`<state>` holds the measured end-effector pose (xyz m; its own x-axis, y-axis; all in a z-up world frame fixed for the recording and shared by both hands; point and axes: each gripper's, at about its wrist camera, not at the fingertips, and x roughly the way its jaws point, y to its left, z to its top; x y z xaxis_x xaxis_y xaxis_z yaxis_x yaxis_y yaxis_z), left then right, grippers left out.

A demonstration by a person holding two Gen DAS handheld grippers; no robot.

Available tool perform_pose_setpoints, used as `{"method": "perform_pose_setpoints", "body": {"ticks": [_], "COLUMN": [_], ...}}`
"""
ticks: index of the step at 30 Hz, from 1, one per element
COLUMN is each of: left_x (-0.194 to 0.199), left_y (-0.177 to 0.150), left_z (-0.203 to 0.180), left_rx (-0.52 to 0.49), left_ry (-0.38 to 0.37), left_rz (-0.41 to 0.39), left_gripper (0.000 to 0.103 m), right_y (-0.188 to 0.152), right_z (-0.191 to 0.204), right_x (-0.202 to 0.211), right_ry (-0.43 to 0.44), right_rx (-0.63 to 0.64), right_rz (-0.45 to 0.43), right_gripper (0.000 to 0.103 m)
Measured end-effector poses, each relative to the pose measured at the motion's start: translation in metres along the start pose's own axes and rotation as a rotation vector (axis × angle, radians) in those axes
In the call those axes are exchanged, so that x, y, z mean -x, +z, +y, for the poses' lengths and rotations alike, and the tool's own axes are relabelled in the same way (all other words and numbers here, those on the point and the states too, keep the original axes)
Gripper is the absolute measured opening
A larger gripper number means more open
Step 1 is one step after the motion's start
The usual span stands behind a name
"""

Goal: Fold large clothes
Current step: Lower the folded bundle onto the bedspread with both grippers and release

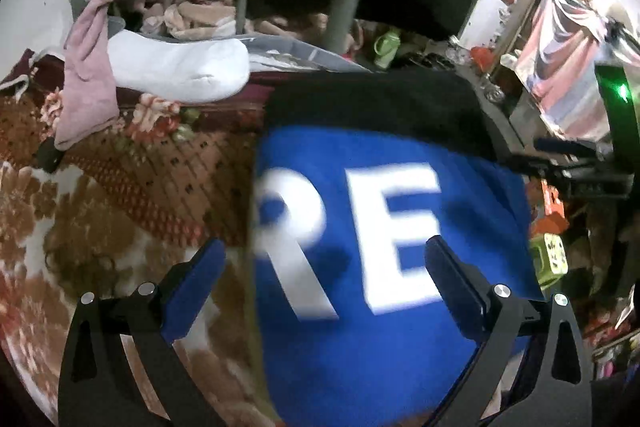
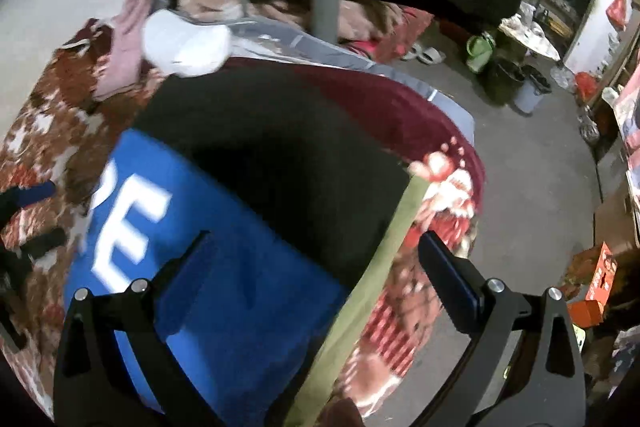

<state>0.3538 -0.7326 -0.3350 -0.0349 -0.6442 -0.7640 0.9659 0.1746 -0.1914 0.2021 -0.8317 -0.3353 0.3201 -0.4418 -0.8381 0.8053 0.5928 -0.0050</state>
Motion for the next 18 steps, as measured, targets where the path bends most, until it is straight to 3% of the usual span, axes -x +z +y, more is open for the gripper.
{"method": "perform_pose_setpoints", "body": {"ticks": [3,6,10,12,18], "left_x": [-0.006,-0.025,-0.041,-0.044,-0.036], "left_y": [-0.026,-0.043,-0.061,-0.069,-0.083], "left_z": [-0.017,-0.021,-0.025,-0.024,0.015], "left_rx": [-0.006,0.077,0.034,-0.002,0.186], "left_ry": [-0.002,-0.023,0.124,0.225,0.154], "left_rz": [0.027,0.055,0.056,0.084,0.140], "left_gripper": [0.098,0.098,0.098,0.099,0.099], "right_y": [-0.027,-0.052,-0.081,-0.084,-0.085], "right_z": [0.016,0.024,0.014,0.013,-0.004], "right_x": [0.002,-0.023,-0.043,-0.039,-0.041], "right_ry": [0.006,-0.018,0.004,-0.060,-0.023], "right_rx": [0.018,0.032,0.008,0.059,0.070], "right_rz": [-0.013,0.043,0.083,0.052,0.104], "right_gripper": [0.098,0.098,0.098,0.098,0.098]}}
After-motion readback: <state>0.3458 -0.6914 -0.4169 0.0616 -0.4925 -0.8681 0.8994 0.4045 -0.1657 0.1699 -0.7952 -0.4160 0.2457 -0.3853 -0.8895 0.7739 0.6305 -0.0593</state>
